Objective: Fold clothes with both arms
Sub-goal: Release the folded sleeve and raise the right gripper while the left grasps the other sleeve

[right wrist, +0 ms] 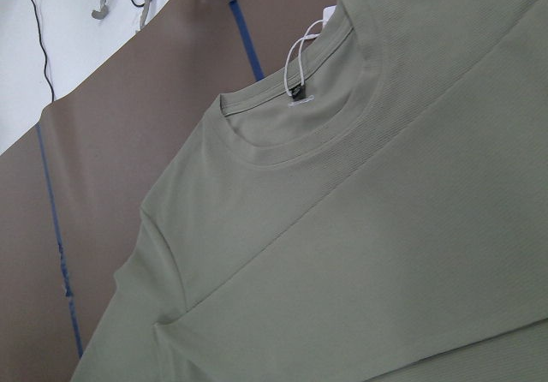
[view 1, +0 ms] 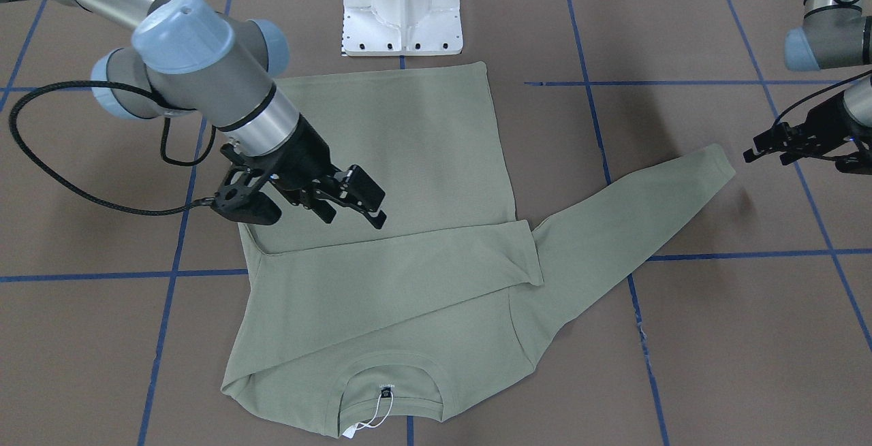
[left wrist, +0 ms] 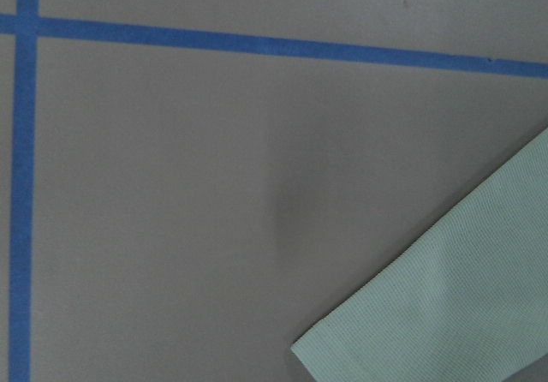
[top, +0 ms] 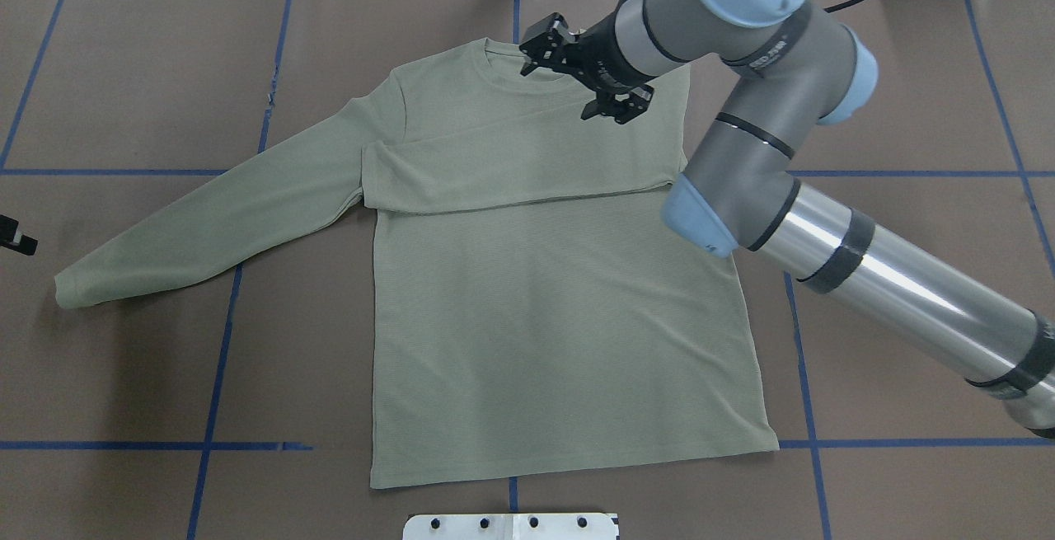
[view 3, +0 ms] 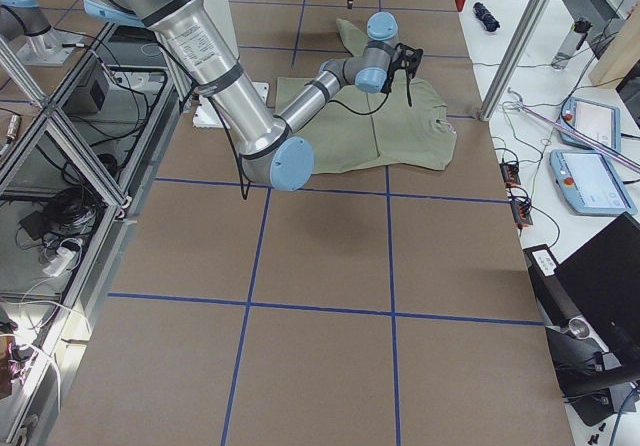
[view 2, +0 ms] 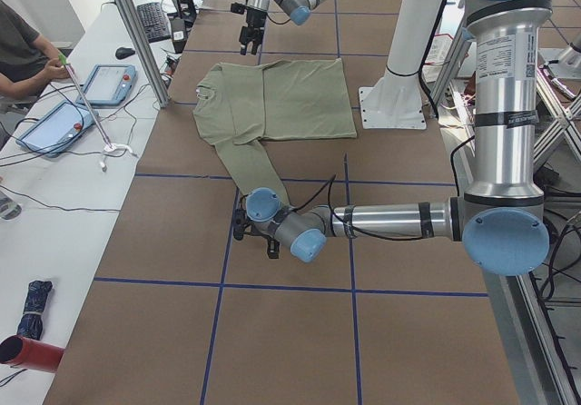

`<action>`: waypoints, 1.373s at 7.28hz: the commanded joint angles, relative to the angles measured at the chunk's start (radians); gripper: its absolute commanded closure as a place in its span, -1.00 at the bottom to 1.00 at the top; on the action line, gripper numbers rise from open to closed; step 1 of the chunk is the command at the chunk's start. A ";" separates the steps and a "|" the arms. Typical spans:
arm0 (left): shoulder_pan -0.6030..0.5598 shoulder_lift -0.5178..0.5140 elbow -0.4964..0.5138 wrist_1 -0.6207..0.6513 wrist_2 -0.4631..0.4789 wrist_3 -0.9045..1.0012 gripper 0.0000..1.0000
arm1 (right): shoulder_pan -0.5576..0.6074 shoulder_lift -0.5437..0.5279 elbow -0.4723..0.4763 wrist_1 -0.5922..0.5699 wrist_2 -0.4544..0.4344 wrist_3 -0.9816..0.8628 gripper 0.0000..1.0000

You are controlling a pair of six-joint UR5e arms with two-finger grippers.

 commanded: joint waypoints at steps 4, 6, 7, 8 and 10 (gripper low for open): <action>0.072 -0.061 0.089 -0.011 0.004 -0.017 -0.47 | 0.016 -0.074 0.053 0.003 0.001 -0.009 -1.00; 0.075 -0.073 0.103 -0.011 0.006 -0.014 -0.23 | 0.015 -0.078 0.059 0.003 -0.001 -0.009 -1.00; 0.075 -0.073 0.103 -0.011 0.006 -0.018 0.16 | 0.015 -0.079 0.059 0.003 -0.001 -0.009 -1.00; 0.075 -0.075 0.105 -0.012 0.006 -0.009 0.99 | 0.015 -0.079 0.059 0.003 -0.001 -0.009 -1.00; 0.075 -0.067 0.085 -0.011 -0.003 -0.014 1.00 | 0.015 -0.085 0.059 0.003 -0.004 -0.009 -1.00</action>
